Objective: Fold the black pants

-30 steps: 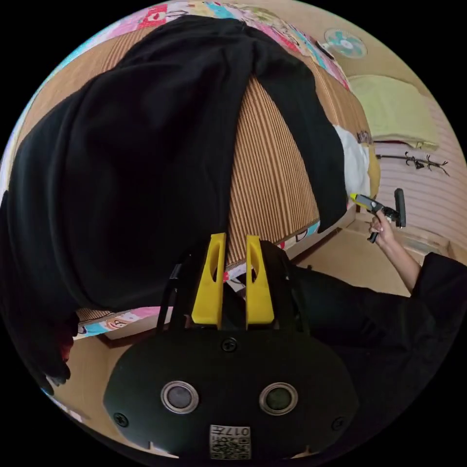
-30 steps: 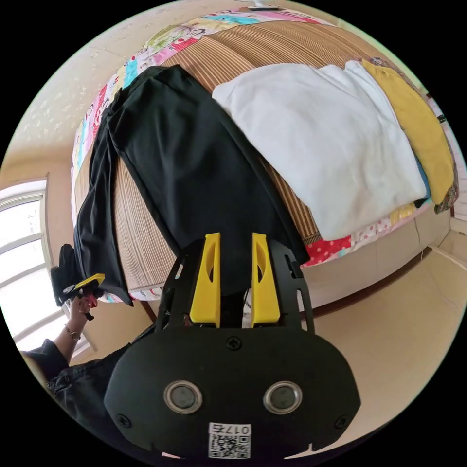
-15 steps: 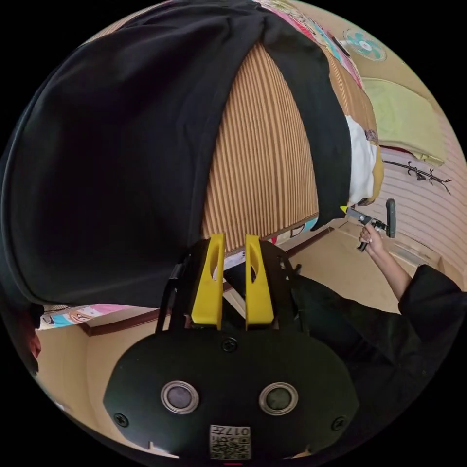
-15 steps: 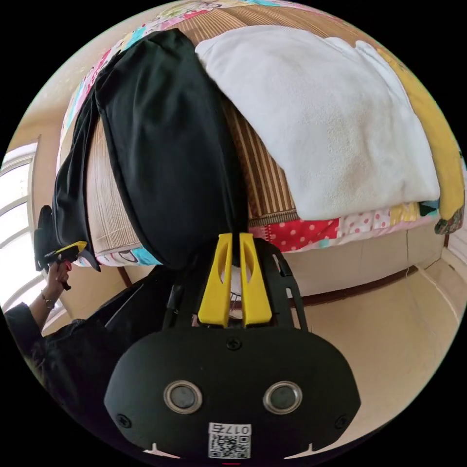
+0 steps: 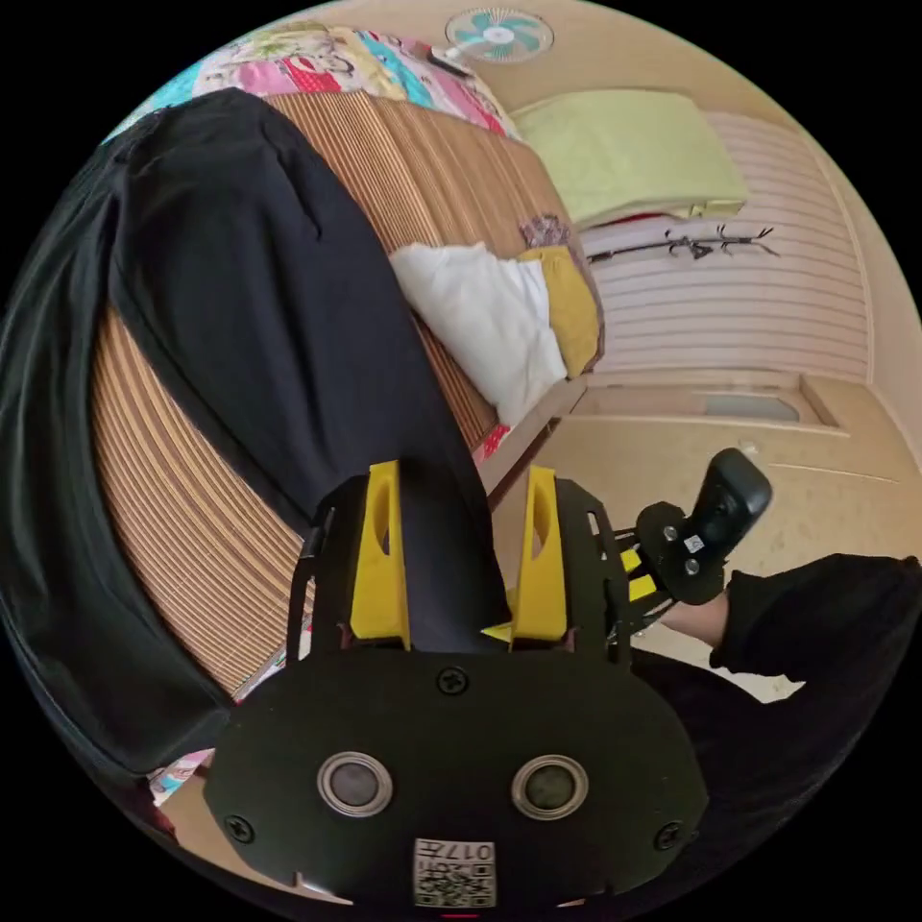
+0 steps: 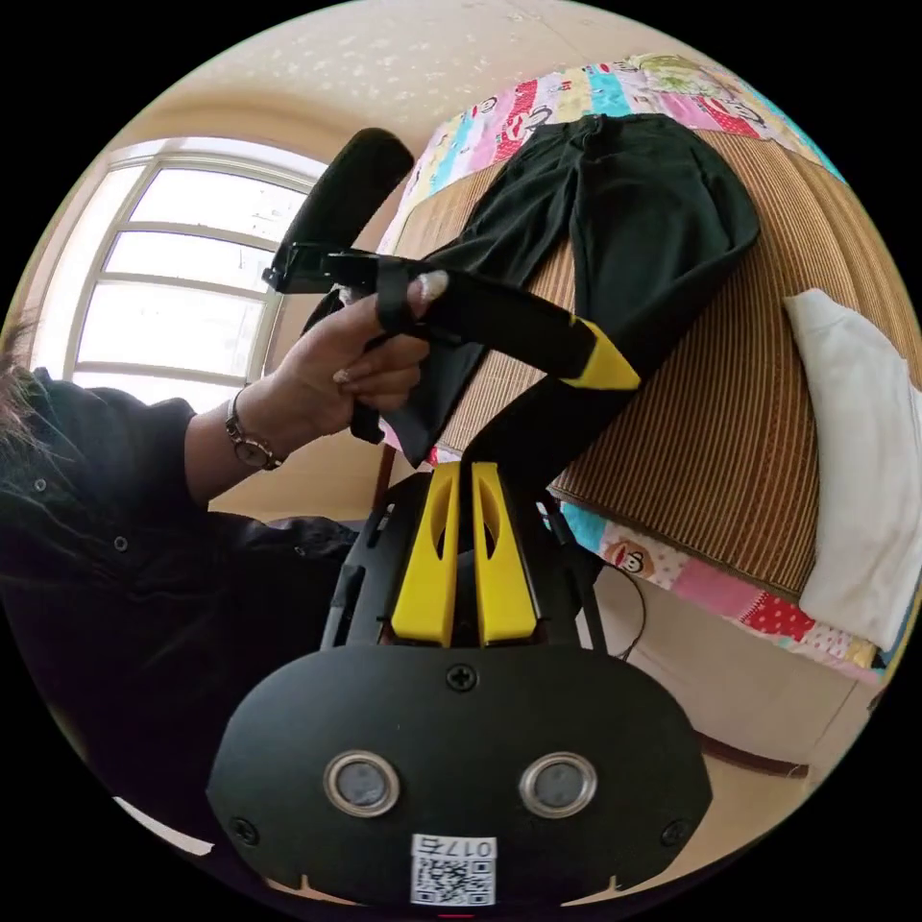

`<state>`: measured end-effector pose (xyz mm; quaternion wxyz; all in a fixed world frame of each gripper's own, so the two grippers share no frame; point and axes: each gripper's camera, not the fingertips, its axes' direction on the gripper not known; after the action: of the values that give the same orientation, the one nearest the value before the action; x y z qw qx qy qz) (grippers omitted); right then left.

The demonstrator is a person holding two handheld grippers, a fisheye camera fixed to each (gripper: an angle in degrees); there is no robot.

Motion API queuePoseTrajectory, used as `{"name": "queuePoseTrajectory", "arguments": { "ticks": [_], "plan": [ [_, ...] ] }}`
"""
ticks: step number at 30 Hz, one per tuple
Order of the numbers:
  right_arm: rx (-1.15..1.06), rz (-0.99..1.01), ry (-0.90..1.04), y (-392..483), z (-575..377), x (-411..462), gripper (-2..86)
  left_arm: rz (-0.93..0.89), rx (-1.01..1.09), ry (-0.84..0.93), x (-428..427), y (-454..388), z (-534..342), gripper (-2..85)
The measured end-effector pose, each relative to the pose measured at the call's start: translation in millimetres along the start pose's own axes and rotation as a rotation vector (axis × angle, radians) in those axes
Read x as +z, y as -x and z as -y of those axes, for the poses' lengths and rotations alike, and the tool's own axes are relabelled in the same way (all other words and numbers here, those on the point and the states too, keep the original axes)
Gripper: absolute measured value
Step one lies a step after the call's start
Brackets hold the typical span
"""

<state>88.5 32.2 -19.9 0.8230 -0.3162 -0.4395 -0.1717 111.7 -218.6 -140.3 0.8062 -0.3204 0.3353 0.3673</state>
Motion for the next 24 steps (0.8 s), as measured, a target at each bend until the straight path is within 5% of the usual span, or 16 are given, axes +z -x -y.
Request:
{"name": "queuePoseTrajectory", "arguments": {
  "ticks": [2, 5, 11, 16, 20, 24],
  "plan": [
    [-0.052, 0.034, 0.11, -18, -3, 8, 4.2, 0.066, 0.001, 0.05, 15, 6, -5, 3.6],
    [-0.028, 0.121, 0.217, -76, -1, -11, 6.7, 0.002, -0.06, -0.011, 12, 27, -33, 2.3],
    [0.233, 0.082, -0.19, -215, 122, -123, 15.1, -0.163, -0.157, -0.222, -16, 61, -104, 1.6],
    [0.432, 0.16, -0.399, -304, 262, -115, 17.6, -0.17, -0.192, -0.308, -16, 55, -137, 1.8],
    [0.626, -0.125, -0.376, -330, 344, -97, 12.4, -0.157, -0.215, -0.368, -20, 38, -154, 1.9],
    [0.527, -0.599, -0.401, -253, 390, -97, 3.7, -0.163, -0.243, -0.445, -46, 30, -182, 1.7]
  ]
}}
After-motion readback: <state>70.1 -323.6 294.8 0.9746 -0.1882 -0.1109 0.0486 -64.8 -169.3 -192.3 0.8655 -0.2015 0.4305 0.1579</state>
